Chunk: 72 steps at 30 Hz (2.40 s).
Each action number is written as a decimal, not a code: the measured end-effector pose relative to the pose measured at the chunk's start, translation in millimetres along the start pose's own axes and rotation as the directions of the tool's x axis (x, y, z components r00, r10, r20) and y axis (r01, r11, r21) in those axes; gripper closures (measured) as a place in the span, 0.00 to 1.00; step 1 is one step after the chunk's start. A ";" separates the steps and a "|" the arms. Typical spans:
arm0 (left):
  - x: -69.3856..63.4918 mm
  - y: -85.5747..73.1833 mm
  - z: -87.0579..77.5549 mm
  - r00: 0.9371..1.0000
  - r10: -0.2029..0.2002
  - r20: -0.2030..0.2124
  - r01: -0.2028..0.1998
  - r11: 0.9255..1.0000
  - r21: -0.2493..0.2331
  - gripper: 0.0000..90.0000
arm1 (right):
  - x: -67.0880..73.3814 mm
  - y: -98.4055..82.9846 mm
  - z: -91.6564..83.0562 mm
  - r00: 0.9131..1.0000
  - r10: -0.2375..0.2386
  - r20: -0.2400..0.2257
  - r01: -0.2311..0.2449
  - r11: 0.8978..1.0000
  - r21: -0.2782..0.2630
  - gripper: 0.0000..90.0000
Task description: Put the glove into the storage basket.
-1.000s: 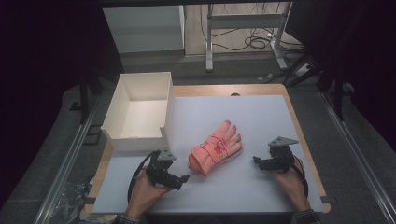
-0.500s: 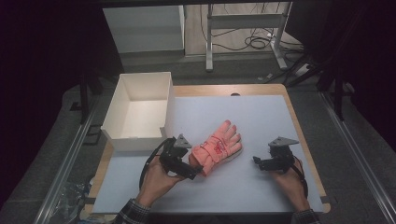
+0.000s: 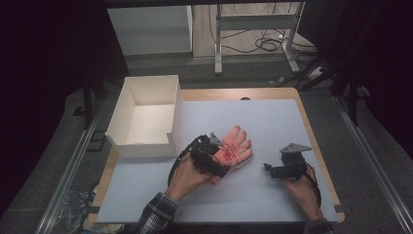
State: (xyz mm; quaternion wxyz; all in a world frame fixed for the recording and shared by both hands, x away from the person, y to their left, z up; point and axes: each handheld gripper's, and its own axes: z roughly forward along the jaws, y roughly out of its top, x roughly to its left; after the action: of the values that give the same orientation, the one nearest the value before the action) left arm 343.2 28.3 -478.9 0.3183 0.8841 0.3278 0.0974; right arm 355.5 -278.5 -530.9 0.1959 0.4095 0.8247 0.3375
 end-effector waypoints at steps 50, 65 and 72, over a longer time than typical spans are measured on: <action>11.8 -8.4 17.0 0.999 0.015 0.044 -0.019 0.997 0.080 0.52 | 0.3 -0.3 0.0 1.000 -0.002 0.002 0.002 1.000 0.000 0.13; 30.4 25.7 -16.8 0.999 -0.042 0.004 0.041 0.999 0.035 0.52 | 0.3 -0.3 0.0 1.000 -0.003 0.002 0.003 1.000 -0.001 0.13; 41.7 43.4 -32.1 0.997 -0.076 -0.034 0.076 0.997 0.022 0.52 | 0.6 -0.4 -0.1 1.000 0.000 0.001 0.000 1.000 0.001 0.13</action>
State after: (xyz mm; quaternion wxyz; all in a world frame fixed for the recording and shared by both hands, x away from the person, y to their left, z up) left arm 385.4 45.8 -428.2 0.3060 0.8730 0.3675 0.0957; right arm 354.8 -278.3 -531.0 0.1964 0.4097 0.8247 0.3369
